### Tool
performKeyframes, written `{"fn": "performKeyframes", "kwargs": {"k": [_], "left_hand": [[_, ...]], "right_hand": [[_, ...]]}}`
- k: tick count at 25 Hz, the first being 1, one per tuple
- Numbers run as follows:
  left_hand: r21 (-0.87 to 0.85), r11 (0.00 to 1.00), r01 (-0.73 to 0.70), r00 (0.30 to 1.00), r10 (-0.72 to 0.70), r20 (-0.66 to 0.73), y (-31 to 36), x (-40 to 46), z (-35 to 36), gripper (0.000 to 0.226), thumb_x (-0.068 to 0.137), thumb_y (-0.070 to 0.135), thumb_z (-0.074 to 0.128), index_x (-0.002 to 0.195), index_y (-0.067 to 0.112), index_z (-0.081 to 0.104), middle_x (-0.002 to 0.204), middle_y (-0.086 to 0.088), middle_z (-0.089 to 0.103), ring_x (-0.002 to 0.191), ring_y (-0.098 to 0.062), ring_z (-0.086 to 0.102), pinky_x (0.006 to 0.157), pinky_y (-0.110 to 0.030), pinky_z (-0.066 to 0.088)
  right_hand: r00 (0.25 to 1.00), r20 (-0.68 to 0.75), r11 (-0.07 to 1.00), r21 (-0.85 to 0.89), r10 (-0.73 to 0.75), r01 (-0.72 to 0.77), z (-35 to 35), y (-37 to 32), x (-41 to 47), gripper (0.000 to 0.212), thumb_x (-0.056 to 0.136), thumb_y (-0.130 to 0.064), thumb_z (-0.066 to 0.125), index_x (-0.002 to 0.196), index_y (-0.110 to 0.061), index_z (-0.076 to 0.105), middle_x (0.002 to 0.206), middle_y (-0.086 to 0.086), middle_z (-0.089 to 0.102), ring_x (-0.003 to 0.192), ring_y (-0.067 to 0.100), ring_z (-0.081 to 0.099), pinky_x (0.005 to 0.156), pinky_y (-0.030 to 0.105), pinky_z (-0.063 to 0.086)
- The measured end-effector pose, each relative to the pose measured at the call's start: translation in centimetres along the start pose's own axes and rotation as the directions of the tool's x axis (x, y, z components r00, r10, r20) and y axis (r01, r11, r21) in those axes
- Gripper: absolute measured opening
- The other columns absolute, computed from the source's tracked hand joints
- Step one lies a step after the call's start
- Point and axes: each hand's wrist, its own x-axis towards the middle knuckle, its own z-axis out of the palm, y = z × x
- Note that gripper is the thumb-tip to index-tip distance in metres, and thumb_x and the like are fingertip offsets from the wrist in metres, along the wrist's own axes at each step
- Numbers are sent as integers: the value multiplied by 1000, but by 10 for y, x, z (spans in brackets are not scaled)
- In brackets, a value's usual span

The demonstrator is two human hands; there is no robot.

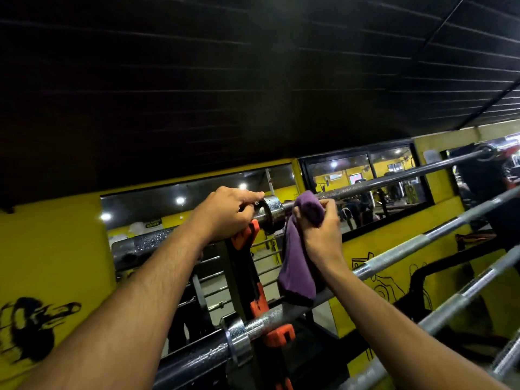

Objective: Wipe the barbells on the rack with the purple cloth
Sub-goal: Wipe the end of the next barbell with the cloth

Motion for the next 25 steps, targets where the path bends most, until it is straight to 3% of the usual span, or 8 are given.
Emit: {"fn": "performKeyframes", "kwargs": {"k": [4, 7, 12, 15, 17, 19, 22, 25], "left_hand": [[-3, 1000, -22, 999, 22, 34, -21, -22, -27, 37, 99, 31, 54, 135, 37, 60, 136, 14, 61, 121, -2, 57, 103, -36, 50], [108, 993, 54, 997, -61, 54, -44, -50, -39, 34, 99, 41, 55, 132, 42, 61, 130, 16, 64, 113, -1, 60, 96, -37, 53], [209, 977, 32, 998, -44, 53, -48, -57, -33, 41, 98, 48, 51, 140, 45, 51, 129, 13, 65, 105, -5, 62, 87, -36, 55], [249, 967, 47, 997, -62, 53, -47, -57, -33, 42, 98, 50, 49, 140, 46, 49, 129, 12, 65, 95, -4, 63, 80, -33, 55], [250, 966, 62, 996, -78, 53, -47, -58, -33, 42, 98, 50, 49, 141, 47, 49, 128, 13, 65, 84, -2, 62, 71, -27, 52], [245, 968, 51, 996, -67, 57, -47, -56, -34, 43, 98, 51, 49, 141, 48, 48, 125, 14, 66, 79, -2, 61, 67, -25, 50], [245, 969, 40, 996, -58, 67, -51, -55, -35, 44, 98, 52, 48, 142, 49, 47, 128, 12, 66, 90, -3, 63, 78, -29, 54], [259, 964, 49, 996, -68, 63, -51, -56, -34, 44, 98, 50, 48, 142, 49, 46, 125, 12, 67, 81, -3, 62, 73, -27, 53]], "right_hand": [[908, 8, 905, 86, -419, 417, 7, -45, 0, 27, 99, -27, 59, 117, -22, 40, 118, 11, 50, 91, 26, 63, 64, 34, 59], [805, 350, 752, -309, -479, 582, 36, -40, 12, 40, 90, -28, 56, 128, -20, 48, 127, 5, 55, 113, 21, 53, 91, 38, 49], [828, 553, 572, -649, -99, 502, 64, -58, 65, 27, 89, -46, 52, 106, -25, 56, 104, 5, 68, 90, 27, 61, 76, 38, 50], [668, 622, 579, -743, 409, 337, 80, -92, 102, 20, 93, -39, 60, 85, -21, 65, 92, 4, 69, 75, 20, 62, 67, 30, 48], [598, 590, 543, -789, 541, 287, 87, -97, 109, 23, 92, -39, 64, 86, -18, 67, 88, 6, 69, 67, 19, 63, 62, 28, 49], [676, 607, 556, -759, 418, 338, 81, -88, 104, 29, 93, -42, 62, 98, -14, 67, 90, 5, 68, 73, 20, 63, 64, 29, 49], [769, 635, 549, -619, -70, 561, 58, -57, 73, 40, 92, -53, 52, 121, -25, 60, 107, 3, 69, 94, 24, 64, 80, 37, 52], [760, 650, 619, -604, 19, 502, 58, -64, 84, 28, 93, -45, 59, 111, -25, 65, 106, 2, 70, 92, 19, 64, 83, 34, 53]]}}
